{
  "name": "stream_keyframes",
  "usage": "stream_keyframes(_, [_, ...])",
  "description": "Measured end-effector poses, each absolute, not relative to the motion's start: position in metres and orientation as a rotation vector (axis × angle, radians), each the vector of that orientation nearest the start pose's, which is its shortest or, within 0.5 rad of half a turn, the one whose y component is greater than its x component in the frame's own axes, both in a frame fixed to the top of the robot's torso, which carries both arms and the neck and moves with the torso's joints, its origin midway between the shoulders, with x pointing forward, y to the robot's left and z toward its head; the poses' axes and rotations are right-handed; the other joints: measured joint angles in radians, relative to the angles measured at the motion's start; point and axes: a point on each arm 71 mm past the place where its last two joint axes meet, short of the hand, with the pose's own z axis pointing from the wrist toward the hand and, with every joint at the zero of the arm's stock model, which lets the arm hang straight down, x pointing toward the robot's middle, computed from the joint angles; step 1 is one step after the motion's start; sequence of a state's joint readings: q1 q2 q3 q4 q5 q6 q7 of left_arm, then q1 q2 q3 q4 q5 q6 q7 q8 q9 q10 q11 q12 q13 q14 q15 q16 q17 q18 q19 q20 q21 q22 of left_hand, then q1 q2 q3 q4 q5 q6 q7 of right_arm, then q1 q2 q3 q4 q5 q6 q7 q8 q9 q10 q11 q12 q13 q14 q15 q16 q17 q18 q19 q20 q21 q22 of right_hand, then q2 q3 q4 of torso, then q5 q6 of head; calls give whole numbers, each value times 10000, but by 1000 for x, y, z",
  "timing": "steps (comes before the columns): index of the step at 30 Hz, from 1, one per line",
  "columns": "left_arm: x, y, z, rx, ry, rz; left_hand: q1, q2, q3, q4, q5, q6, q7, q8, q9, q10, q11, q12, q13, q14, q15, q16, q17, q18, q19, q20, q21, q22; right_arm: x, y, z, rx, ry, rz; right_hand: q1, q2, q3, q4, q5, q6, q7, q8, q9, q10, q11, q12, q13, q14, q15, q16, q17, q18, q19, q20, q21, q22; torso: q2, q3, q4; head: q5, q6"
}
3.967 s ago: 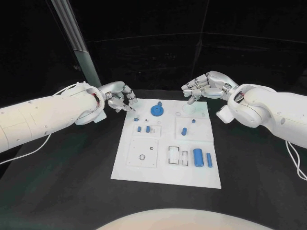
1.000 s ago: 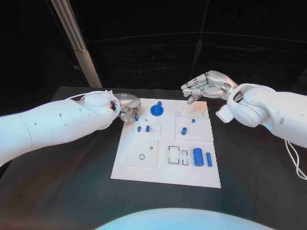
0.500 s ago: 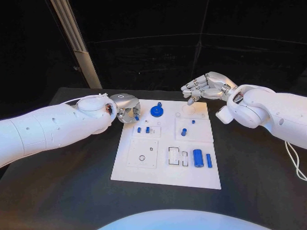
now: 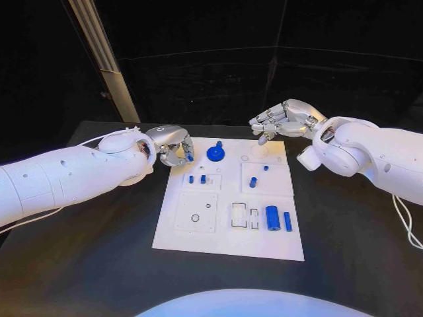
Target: Assemble the parts on the task board
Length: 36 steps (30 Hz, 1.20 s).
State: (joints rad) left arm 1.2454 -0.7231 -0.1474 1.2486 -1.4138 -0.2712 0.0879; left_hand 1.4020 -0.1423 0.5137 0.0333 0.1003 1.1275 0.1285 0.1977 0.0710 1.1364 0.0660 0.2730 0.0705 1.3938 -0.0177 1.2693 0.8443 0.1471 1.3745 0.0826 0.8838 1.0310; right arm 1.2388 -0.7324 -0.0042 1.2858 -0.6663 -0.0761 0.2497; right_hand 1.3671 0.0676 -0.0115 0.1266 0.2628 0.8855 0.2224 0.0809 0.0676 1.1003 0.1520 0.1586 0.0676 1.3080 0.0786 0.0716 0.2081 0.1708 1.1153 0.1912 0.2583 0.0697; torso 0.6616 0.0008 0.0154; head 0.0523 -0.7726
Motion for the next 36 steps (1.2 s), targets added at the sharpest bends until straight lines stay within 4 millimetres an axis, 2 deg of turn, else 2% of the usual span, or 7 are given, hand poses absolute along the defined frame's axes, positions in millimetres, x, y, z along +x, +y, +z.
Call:
stream_keyframes(14, [524,201,-215,1534,17545,-7359,1,0,-1,-1,-4,-1,0,-5,-1,-1,0,-3,-1,-1,0,0,14,0,0,0,0,-5,532,-201,-167,3942,17233,12974,0,0,0,0,0,0,0,0,0,0,0,0,0,0,0,0,1,1,0,0,0,0,3,0,-12,-1,-13])
stream_keyframes(26, [529,194,-220,1108,18086,-7659,-90,-92,-2,-1,-5,-1,0,-46,-2,-1,0,-101,-1,0,0,0,13,-1,0,0,-36,-32,532,-200,-167,3929,17236,12990,0,0,-1,0,0,0,0,0,0,0,0,0,0,0,0,0,2,0,0,0,0,0,8,2,-13,-43,-39])
stream_keyframes(36, [531,196,-225,949,18601,-7538,-90,-92,-2,-1,-5,-1,0,-64,-3,-1,0,-101,-2,0,0,0,12,-1,0,0,-37,-47,532,-200,-167,3927,17237,12991,0,-1,29,29,0,0,0,0,0,0,-1,0,0,0,0,0,3,0,0,0,-46,0,7,1,-2,-45,-66])
